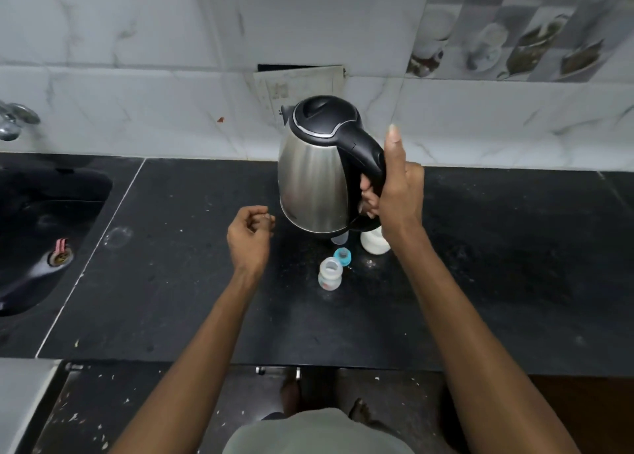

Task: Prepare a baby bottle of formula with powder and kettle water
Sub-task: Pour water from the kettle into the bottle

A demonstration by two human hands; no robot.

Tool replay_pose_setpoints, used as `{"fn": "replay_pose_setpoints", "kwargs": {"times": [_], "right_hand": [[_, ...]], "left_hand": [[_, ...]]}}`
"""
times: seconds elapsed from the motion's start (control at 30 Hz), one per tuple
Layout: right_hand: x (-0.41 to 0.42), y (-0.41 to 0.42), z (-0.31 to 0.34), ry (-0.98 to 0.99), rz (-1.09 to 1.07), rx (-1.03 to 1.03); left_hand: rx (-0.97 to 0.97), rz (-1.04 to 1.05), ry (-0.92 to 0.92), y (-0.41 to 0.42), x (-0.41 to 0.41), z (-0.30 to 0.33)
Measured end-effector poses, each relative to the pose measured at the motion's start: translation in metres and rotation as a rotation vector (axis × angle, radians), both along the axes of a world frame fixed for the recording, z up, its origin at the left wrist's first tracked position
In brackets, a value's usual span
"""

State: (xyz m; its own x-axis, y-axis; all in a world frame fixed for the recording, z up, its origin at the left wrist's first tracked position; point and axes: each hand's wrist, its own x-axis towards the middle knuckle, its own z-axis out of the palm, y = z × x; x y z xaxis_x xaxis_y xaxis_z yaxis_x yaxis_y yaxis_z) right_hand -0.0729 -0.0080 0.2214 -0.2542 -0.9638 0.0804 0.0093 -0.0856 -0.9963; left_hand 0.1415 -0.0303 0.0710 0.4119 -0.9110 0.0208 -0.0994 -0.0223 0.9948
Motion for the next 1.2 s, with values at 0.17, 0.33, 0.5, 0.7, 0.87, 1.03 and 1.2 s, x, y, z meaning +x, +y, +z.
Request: {"fn": "replay_pose_setpoints", "kwargs": {"times": [0.17, 0.33, 0.5, 0.7, 0.87, 1.03, 1.2], "right_hand": [[-0.048, 0.021, 0.007, 0.057, -0.005, 0.011], [-0.089, 0.043, 0.002, 0.1, -0.015, 0.035], [-0.116, 0.062, -0.012, 0.156, -0.032, 0.101], [-0.131, 0.073, -0.029, 0.231, -0.04, 0.197], [-0.127, 0.072, -0.041, 0.252, -0.039, 0.256], [-0.122, 0.065, -0.048, 0.333, -0.027, 0.287], [-0.114, 0.056, -0.046, 0.373, 0.006, 0.249]], "left_hand": [[0.064, -0.084, -0.011, 0.022, -0.037, -0.01], [0.201, -0.2, -0.088, 0.04, -0.065, -0.038], [0.311, -0.3, -0.164, 0.052, -0.087, -0.058], [0.394, -0.401, -0.201, 0.054, -0.085, -0.091], [0.36, -0.455, -0.228, 0.049, -0.089, -0.086], [0.292, -0.486, -0.258, 0.047, -0.087, -0.086], [0.245, -0.419, -0.189, 0.039, -0.078, -0.08]]}}
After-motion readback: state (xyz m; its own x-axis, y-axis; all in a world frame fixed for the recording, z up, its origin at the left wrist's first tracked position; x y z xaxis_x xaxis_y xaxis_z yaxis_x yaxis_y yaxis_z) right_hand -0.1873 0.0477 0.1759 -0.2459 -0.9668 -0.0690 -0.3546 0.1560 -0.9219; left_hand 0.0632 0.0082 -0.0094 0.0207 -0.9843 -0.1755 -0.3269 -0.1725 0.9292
